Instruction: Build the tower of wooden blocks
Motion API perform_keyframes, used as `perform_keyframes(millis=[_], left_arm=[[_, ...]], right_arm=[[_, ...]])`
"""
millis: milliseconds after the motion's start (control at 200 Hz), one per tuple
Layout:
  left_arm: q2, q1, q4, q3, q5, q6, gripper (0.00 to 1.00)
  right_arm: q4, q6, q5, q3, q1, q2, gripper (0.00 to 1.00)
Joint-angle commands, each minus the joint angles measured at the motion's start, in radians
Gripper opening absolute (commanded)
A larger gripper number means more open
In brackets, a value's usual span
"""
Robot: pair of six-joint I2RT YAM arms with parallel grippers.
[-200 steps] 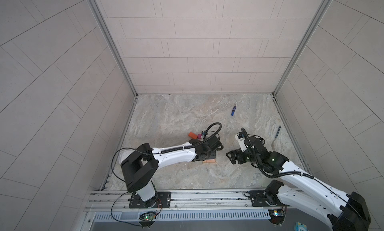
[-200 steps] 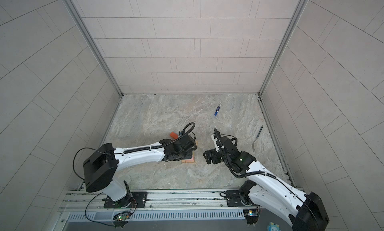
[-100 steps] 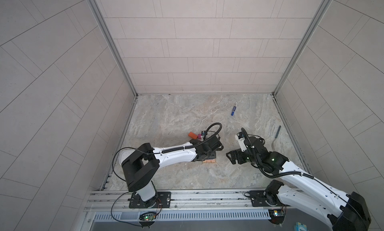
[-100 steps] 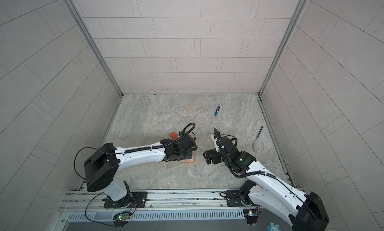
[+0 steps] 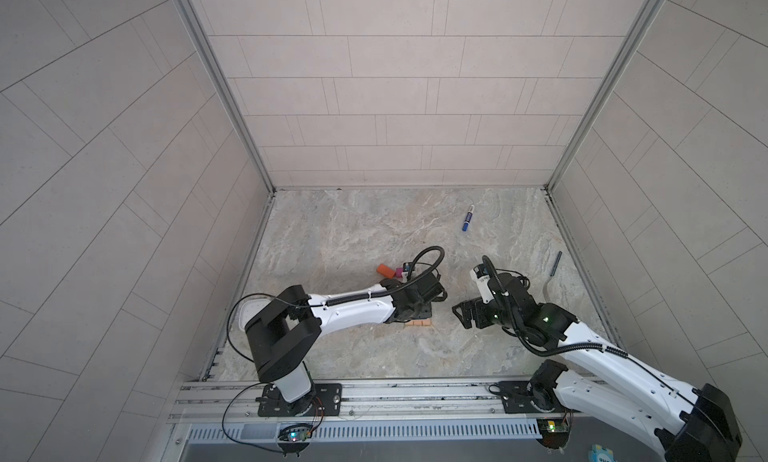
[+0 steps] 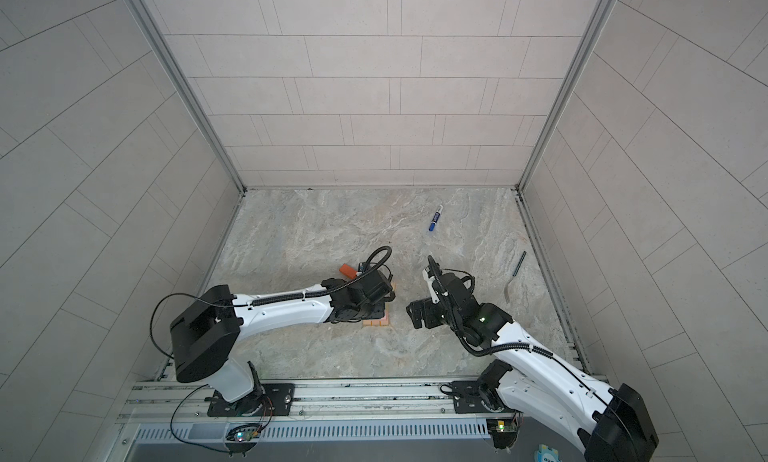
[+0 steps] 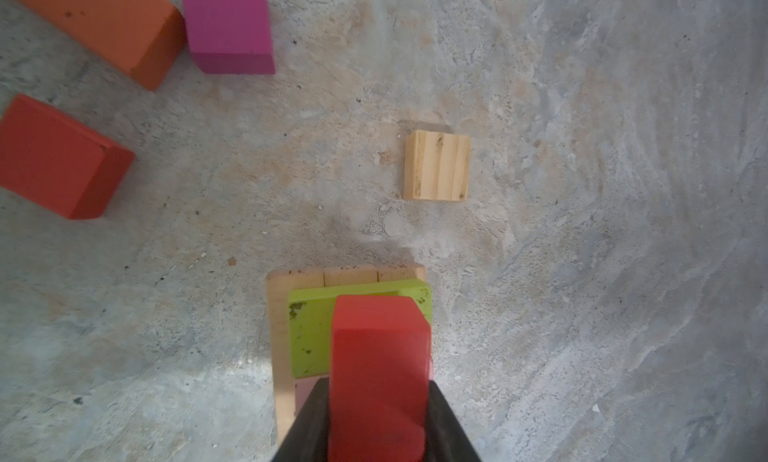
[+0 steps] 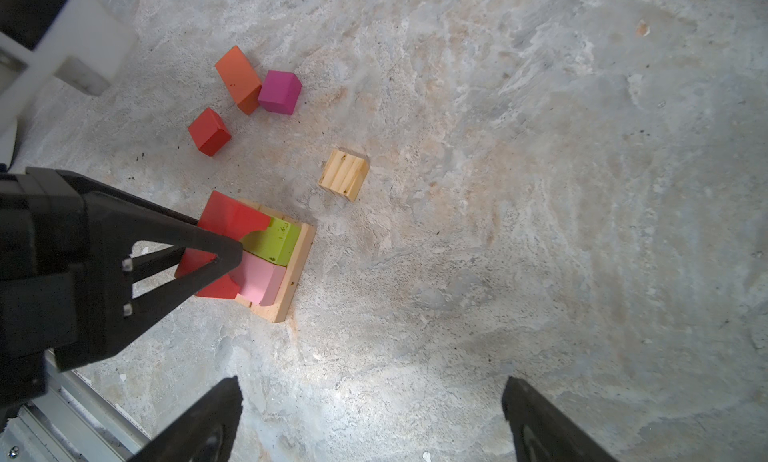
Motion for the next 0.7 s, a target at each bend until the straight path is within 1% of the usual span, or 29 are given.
perform_keyframes(millis=[0,130,230,405,615,695], left_arm=[[0.011,-0.011,-0.019,0.013,-0.011,0.012,0.19],[0.015,-0.013,-0.032,0.022,-0.015,0.017,0.26],[0.019,-0.014,-0.032,0.025,-0.015,0.018,0.3],[0.014,-0.014,-0.036,0.028,-0.028,0.021,0.31],[0.009,-0.014,-0.044,0.031,-0.033,0.027,0.41],[0.008,-0.014,-0.044,0.033,-0.034,0.028,0.43]], right_arm=[[-0.022,-0.006,0.005,-0.015,-0.007,-0.01,0.99],[-0.022,-0.008,-0.001,-0.015,-0.007,-0.01,0.99],[-0.024,-0.006,-0.001,-0.013,-0.008,-0.01,0.99],[-0.027,-0.005,-0.008,-0.015,-0.011,-0.016,0.99],[-0.028,-0.002,-0.009,-0.016,-0.012,-0.017,0.99],[-0.028,-0.001,-0.015,-0.015,-0.012,-0.016,0.99]])
